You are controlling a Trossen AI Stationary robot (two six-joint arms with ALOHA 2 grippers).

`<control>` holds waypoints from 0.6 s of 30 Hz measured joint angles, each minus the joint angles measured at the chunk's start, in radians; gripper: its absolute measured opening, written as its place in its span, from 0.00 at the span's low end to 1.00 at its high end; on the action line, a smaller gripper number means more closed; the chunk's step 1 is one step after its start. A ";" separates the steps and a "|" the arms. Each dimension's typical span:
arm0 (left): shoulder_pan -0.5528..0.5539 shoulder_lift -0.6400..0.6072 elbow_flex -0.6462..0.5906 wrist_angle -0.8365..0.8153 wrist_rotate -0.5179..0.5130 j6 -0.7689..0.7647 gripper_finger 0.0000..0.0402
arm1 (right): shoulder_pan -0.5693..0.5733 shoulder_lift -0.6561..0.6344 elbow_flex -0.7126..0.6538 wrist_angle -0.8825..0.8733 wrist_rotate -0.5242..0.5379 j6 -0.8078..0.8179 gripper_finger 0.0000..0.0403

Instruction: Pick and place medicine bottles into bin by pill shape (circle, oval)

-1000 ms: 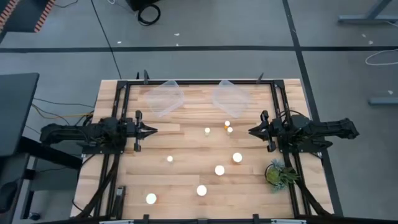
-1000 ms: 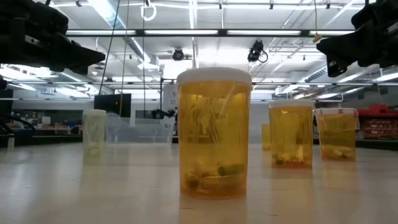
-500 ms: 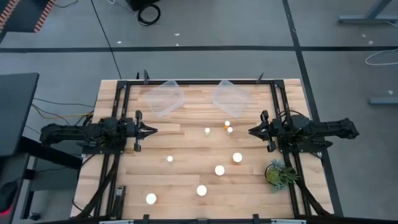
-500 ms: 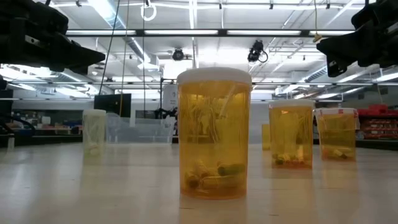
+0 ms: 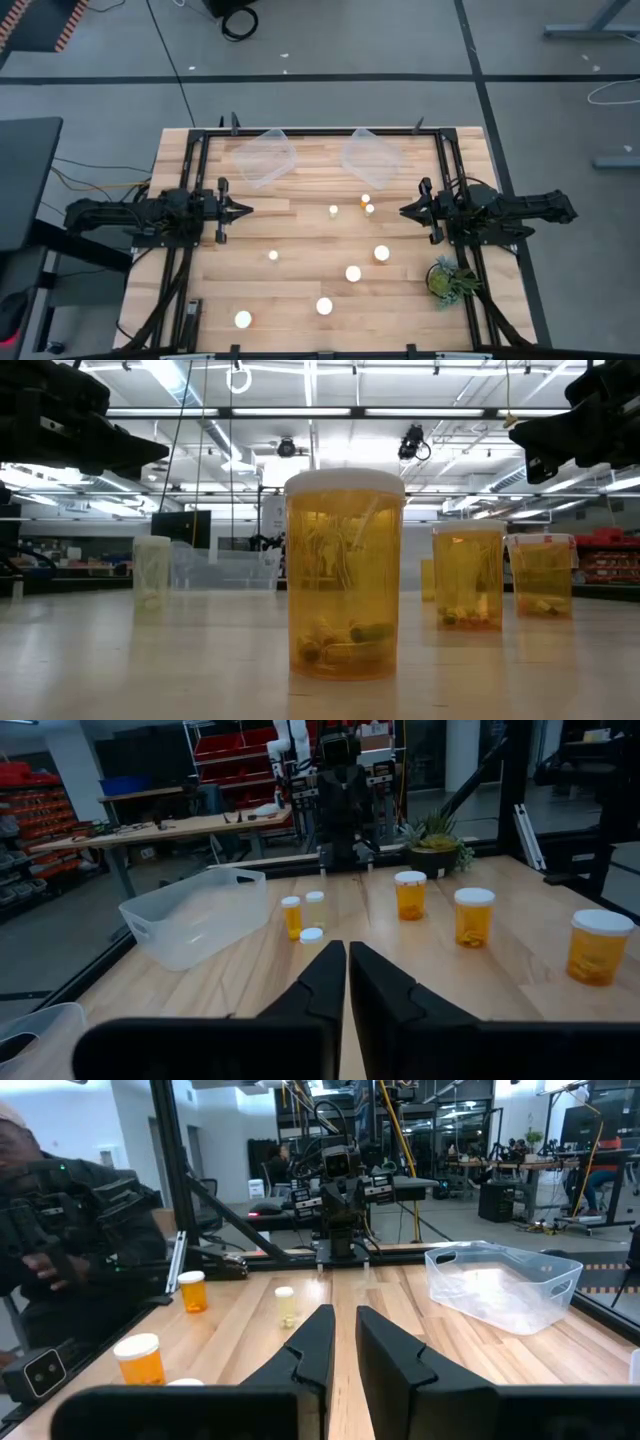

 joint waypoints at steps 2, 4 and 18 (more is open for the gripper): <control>0.000 0.000 0.000 0.000 0.000 0.000 0.08 | 0.000 0.000 0.000 0.000 0.000 0.000 0.13; 0.000 0.000 0.000 0.000 0.000 0.000 0.09 | 0.000 0.000 0.000 0.000 0.000 0.000 0.13; 0.000 0.000 0.000 0.000 0.000 0.002 0.07 | 0.000 0.000 0.000 0.000 0.000 0.000 0.13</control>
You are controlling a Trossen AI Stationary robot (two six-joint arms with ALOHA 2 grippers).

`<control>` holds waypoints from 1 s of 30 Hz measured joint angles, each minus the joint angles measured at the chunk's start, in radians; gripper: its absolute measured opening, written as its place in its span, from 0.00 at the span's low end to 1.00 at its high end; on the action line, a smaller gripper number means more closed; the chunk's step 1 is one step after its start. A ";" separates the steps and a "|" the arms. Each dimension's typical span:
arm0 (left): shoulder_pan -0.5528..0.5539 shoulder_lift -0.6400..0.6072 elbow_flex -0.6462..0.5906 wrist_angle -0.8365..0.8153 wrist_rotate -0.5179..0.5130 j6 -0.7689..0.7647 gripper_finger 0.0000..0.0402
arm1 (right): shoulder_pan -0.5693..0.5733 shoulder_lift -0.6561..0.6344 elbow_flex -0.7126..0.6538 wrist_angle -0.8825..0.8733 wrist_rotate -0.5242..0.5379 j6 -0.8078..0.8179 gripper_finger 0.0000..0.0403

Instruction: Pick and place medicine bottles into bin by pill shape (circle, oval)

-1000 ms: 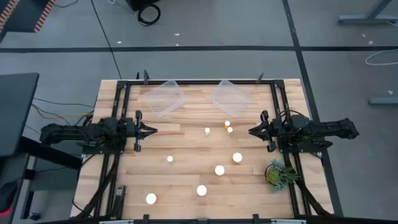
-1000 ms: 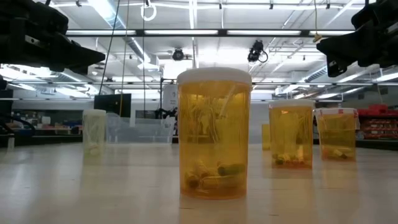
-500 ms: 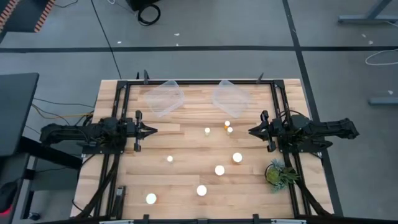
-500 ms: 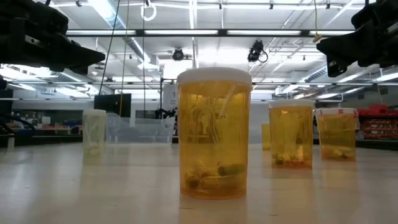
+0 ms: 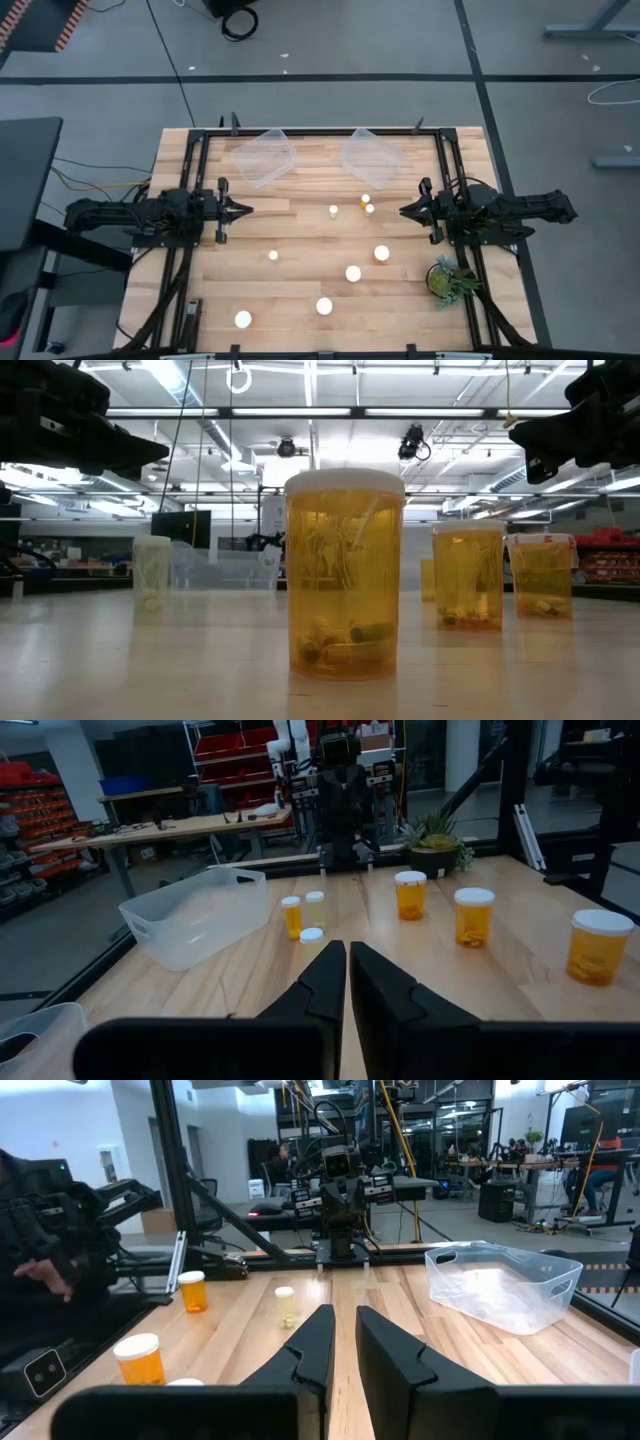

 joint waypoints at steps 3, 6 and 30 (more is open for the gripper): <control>0.000 0.000 0.000 0.017 0.000 0.077 0.08 | 0.000 0.000 0.000 0.000 0.000 0.000 0.13; 0.000 0.000 0.000 0.016 0.000 0.108 0.09 | 0.000 0.000 0.000 0.000 0.000 0.000 0.13; 0.000 0.000 0.000 0.017 0.000 -0.134 0.08 | -0.003 0.002 0.041 0.205 0.073 -0.001 0.13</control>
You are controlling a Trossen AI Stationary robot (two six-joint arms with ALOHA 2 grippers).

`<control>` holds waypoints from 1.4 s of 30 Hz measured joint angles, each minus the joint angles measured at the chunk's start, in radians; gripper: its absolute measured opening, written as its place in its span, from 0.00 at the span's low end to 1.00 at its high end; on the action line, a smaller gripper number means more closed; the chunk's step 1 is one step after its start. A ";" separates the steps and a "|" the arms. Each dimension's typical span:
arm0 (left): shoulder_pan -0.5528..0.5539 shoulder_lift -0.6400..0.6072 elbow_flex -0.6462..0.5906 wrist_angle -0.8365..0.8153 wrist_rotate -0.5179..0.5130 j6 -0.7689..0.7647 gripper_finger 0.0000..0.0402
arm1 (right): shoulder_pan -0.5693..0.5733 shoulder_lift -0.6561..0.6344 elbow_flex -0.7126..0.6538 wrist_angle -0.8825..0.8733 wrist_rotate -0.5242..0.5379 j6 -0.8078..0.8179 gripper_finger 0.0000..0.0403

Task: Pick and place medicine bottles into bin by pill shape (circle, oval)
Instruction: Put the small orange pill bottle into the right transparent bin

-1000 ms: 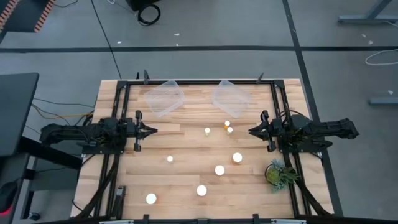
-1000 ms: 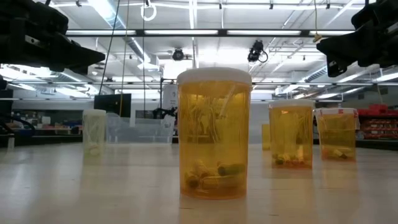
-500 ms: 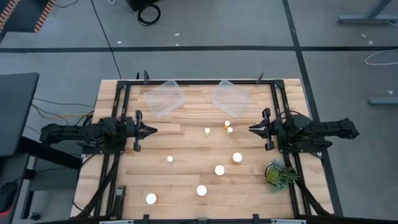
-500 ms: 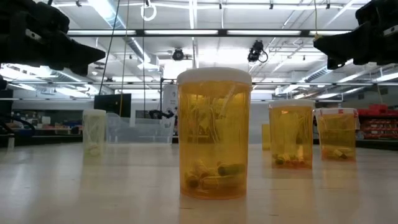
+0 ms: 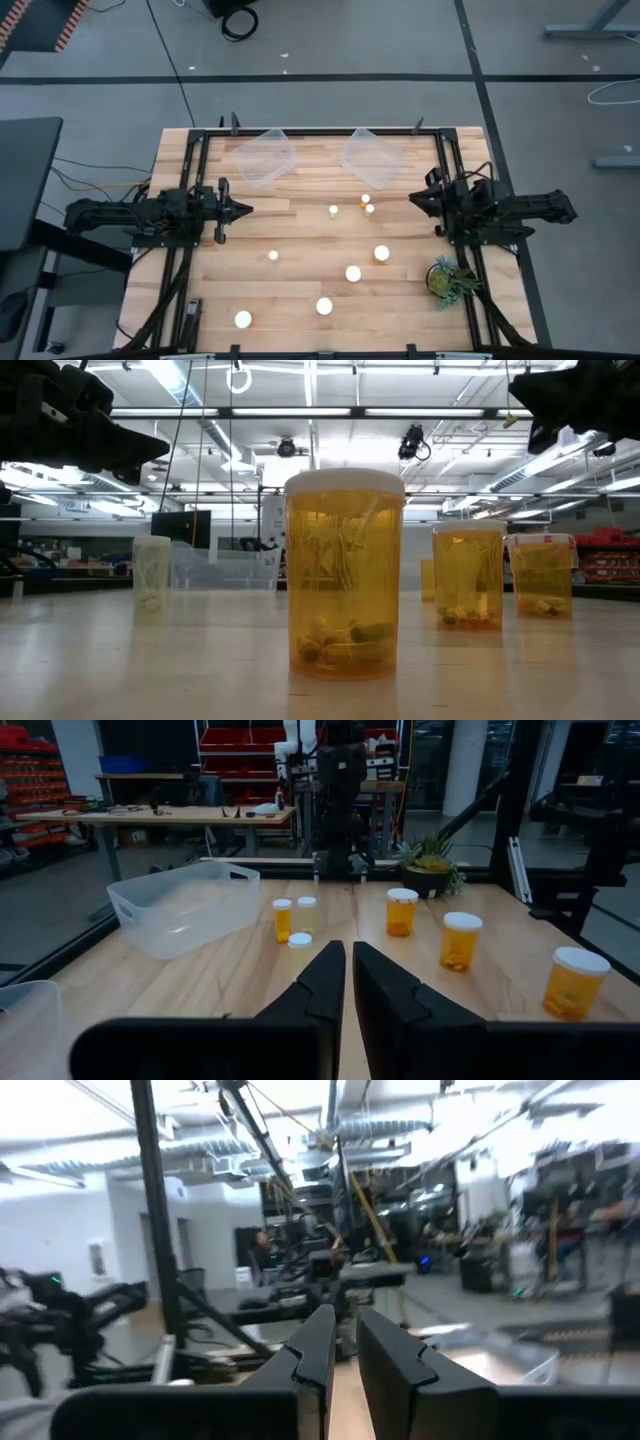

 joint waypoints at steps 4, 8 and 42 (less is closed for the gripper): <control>0.000 0.000 0.000 0.000 0.000 0.000 0.06 | 0.000 0.001 0.019 0.000 0.034 -0.123 0.13; 0.000 0.000 0.000 0.000 0.000 0.000 0.07 | 0.000 0.003 0.024 0.000 0.032 -0.148 0.13; 0.000 0.000 0.000 0.000 0.000 0.000 0.06 | -0.103 0.622 0.304 -0.211 0.242 0.144 0.13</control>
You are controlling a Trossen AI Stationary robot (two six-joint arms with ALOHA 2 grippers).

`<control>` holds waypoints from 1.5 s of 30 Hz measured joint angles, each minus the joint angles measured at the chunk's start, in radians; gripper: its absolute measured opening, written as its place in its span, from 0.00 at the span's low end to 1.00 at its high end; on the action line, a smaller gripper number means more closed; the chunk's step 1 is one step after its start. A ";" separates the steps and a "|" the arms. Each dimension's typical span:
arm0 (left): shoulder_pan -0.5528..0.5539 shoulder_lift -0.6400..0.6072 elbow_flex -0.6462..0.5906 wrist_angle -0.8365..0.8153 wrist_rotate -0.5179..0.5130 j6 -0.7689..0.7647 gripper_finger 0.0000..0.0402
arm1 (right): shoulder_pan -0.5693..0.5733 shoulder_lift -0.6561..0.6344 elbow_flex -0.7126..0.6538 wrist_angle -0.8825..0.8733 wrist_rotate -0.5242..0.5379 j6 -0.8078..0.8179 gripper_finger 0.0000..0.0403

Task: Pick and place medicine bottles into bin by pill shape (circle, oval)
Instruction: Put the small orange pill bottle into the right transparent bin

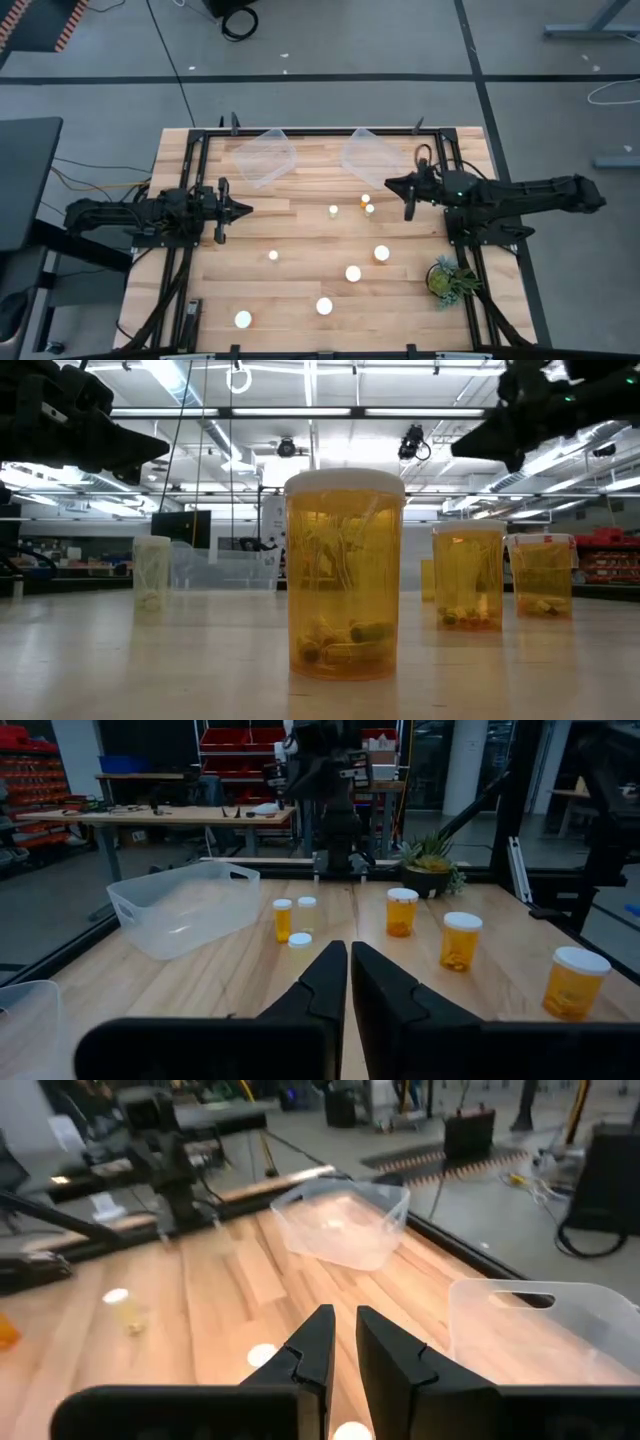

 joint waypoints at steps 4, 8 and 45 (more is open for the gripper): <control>0.000 0.000 0.000 0.000 0.000 0.000 0.07 | -0.016 0.136 0.094 -0.057 -0.004 0.000 0.13; 0.000 0.000 0.000 0.000 0.000 0.000 0.09 | -0.030 0.265 0.182 -0.123 -0.006 0.009 0.13; 0.000 0.000 0.000 0.000 0.000 0.000 0.07 | -0.023 0.977 0.916 -0.952 -0.091 0.464 0.51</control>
